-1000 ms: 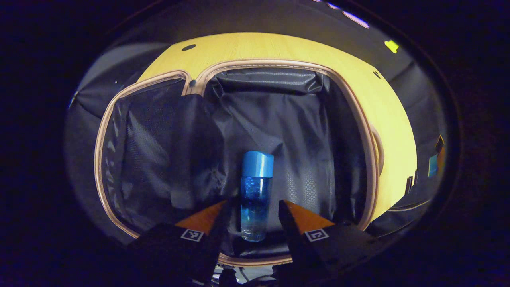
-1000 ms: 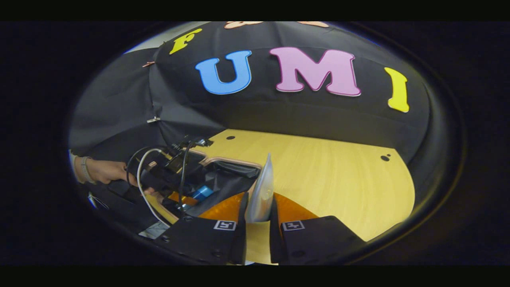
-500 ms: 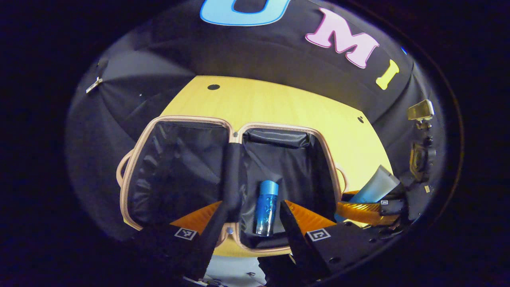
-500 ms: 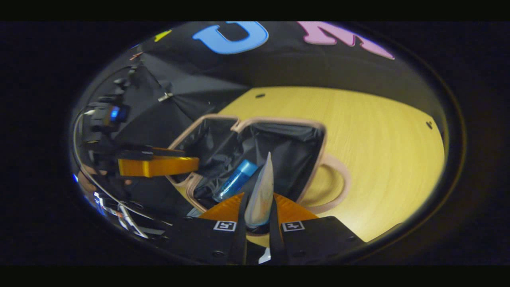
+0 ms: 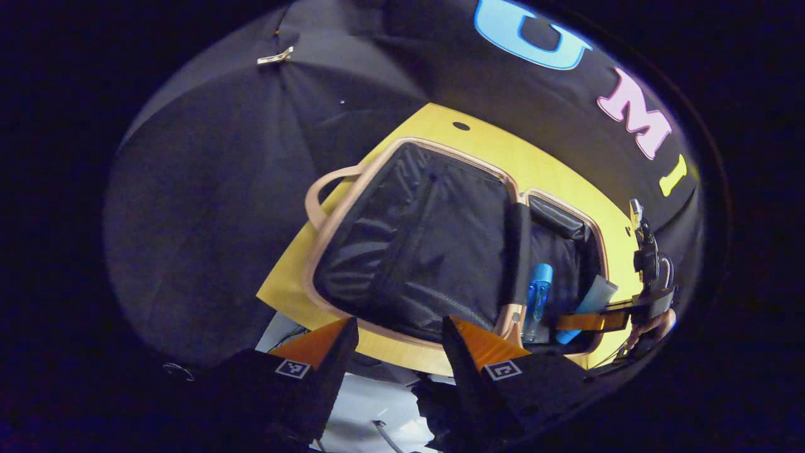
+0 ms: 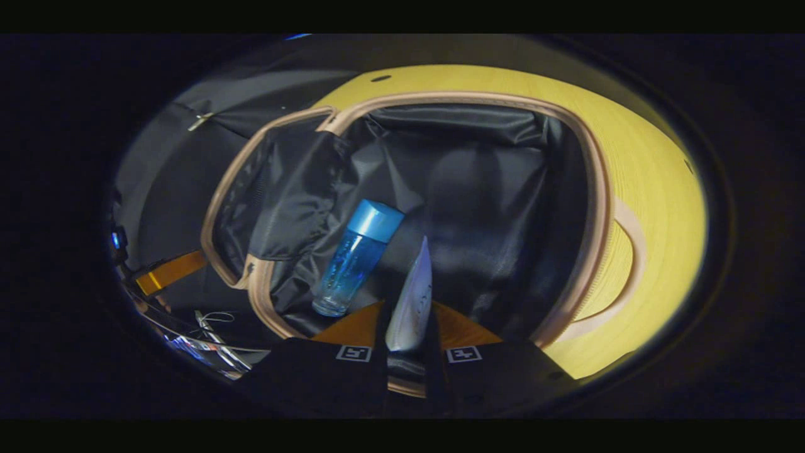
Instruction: First open the suitcase, pack the skin care products into it, and then close the suitcase.
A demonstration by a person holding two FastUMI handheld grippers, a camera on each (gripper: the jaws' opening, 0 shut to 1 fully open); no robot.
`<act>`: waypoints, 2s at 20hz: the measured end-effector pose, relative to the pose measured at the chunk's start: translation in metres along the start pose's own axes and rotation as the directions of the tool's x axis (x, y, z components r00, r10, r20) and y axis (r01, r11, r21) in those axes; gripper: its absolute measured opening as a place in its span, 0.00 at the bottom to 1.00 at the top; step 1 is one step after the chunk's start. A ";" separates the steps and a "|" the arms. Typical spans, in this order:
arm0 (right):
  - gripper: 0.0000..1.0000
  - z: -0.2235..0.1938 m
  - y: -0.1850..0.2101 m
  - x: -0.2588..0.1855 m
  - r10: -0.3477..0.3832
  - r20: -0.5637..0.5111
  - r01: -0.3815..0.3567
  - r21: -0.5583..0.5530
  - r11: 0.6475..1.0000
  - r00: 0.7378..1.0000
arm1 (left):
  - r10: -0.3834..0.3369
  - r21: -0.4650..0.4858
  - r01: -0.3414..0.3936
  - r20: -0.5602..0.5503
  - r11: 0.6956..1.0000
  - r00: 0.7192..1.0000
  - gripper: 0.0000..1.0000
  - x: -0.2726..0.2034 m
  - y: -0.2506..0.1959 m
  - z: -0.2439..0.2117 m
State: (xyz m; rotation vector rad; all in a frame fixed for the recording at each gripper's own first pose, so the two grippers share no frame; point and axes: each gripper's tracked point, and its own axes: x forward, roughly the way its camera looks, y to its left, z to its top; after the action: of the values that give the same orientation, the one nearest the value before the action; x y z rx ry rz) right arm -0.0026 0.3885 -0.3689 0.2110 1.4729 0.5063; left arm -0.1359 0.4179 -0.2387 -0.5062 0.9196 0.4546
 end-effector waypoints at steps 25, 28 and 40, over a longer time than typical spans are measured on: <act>0.98 0.056 0.015 -0.120 0.053 0.406 -0.034 -0.054 0.998 0.912 | 0.169 0.044 -0.167 -0.044 0.985 0.985 0.85 0.116 0.111 0.150; 0.98 0.052 -0.001 -0.118 0.024 0.419 -0.009 -0.039 0.999 0.908 | 0.238 0.100 -0.228 -0.108 0.969 0.965 0.85 0.144 0.121 0.144; 0.98 0.038 -0.022 -0.122 -0.009 0.426 0.003 0.014 1.000 0.905 | 0.144 0.190 -0.127 -0.081 0.973 0.986 0.12 0.128 0.085 0.156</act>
State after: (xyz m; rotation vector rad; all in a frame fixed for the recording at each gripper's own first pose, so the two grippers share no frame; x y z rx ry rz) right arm 0.0370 0.3208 -0.2653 0.3069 1.0478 0.4133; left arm -0.0183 0.5971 -0.2848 -0.2983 1.0807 0.4668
